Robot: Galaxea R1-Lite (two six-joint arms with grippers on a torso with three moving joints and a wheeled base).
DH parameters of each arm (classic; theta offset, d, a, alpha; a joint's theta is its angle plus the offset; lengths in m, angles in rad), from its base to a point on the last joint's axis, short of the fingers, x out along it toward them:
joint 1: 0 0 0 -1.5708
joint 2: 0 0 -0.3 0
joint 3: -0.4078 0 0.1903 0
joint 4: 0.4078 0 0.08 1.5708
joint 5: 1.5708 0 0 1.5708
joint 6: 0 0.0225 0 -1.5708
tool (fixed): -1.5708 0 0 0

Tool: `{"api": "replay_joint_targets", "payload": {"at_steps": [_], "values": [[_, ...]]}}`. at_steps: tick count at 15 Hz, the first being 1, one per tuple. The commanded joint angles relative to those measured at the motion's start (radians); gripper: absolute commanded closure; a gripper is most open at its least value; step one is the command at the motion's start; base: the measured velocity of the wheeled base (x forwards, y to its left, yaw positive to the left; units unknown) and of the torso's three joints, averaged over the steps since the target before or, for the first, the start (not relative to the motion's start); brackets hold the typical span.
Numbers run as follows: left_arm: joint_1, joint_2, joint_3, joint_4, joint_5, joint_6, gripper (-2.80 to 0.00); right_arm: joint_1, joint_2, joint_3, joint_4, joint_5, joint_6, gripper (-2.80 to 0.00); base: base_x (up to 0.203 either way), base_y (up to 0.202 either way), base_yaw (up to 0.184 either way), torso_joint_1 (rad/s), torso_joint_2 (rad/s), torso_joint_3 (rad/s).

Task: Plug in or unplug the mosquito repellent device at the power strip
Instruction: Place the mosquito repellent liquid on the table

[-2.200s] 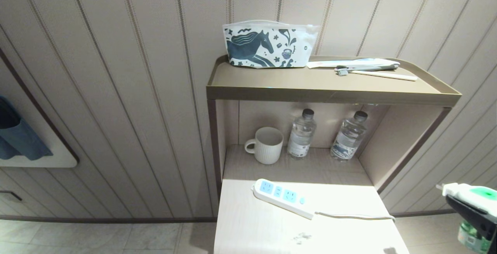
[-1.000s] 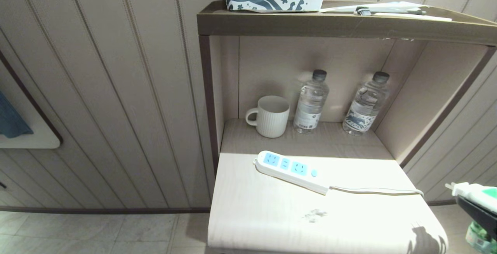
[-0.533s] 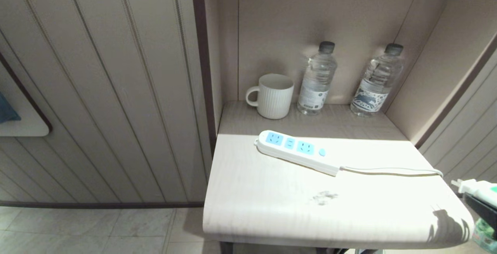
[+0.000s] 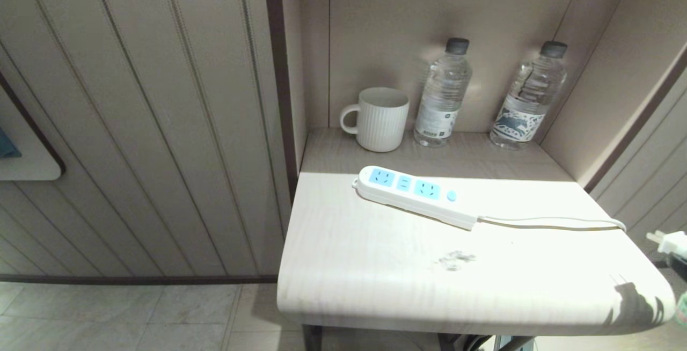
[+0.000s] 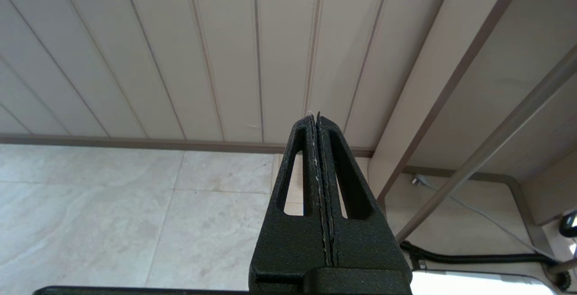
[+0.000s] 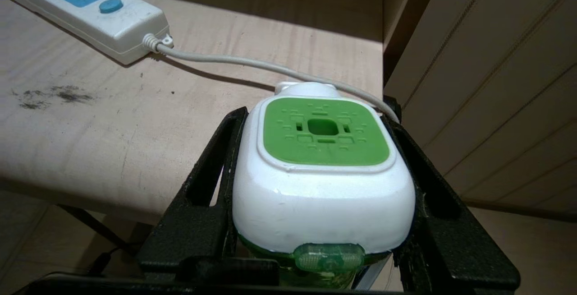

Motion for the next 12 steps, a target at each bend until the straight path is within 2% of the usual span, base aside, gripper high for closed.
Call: {"api": "replay_joint_targets", "payload": {"at_steps": [1, 6, 10, 12], "values": [[0.000, 0.002, 0.000, 0.001, -0.001, 0.000, 0.00, -0.003, -0.021, 0.024, -0.072, 0.002, -0.017, 0.00, 0.000, 0.000, 0.000, 0.000, 0.00, 0.000], [0.000, 0.002, 0.000, 0.001, 0.000, 0.001, 0.00, -0.011, 0.145, 0.242, -0.477, 0.040, -0.039, 0.00, 0.000, 0.000, 0.000, 0.000, 0.00, 0.000], [0.000, 0.002, 0.000, 0.001, 0.001, 0.001, 0.00, -0.022, 0.356, 0.335, -0.799, 0.046, -0.036, 0.00, 0.000, 0.000, 0.000, 0.000, 0.00, 0.000], [0.000, 0.002, 0.000, 0.001, -0.001, 0.001, 0.00, -0.025, 0.407, 0.342, -0.873, 0.047, -0.032, 0.00, 0.000, 0.000, 0.000, 0.000, 0.00, 0.000]]}}
